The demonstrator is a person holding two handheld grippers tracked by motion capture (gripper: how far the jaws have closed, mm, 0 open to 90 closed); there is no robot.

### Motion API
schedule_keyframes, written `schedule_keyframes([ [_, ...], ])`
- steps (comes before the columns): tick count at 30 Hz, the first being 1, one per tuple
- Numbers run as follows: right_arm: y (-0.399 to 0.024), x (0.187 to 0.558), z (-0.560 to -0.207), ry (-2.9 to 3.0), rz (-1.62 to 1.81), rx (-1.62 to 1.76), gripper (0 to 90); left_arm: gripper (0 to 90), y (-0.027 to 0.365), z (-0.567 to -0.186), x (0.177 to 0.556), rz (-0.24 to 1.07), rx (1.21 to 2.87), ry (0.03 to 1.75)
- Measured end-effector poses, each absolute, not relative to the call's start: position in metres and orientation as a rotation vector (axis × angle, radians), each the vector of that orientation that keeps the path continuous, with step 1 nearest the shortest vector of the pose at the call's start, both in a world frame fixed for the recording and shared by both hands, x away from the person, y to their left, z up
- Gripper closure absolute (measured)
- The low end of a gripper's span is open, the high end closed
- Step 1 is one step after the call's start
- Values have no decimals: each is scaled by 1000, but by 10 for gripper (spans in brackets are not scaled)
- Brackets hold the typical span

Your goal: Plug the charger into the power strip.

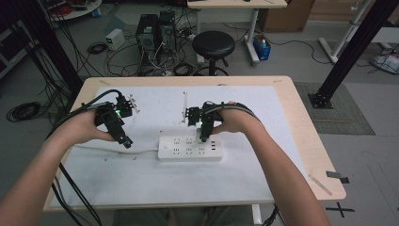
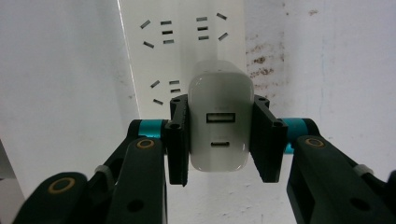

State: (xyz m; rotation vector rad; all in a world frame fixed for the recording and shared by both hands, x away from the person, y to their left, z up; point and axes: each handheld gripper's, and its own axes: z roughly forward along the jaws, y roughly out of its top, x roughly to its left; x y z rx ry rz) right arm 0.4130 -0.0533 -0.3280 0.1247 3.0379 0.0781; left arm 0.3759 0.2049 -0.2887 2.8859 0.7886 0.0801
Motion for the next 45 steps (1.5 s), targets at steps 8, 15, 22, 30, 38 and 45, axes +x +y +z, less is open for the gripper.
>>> schedule_keyframes([
  [8,-50,417,-338,3060,46,10,621,171,200,-295,373,73,2899,755],
  [15,-44,415,-341,3039,40,-108,626,171,196,-298,375,61,2916,737],
  [22,-45,421,-350,3064,9,-67,625,171,192,-305,374,35,2920,720],
  [30,-45,417,-357,3040,18,-91,627,171,191,-310,380,20,2927,727],
  [38,-43,416,-361,3035,31,-91,628,171,185,-313,382,3,2936,716],
  [45,-48,417,-364,3044,63,-54,627,171,184,-310,382,11,2919,721],
])
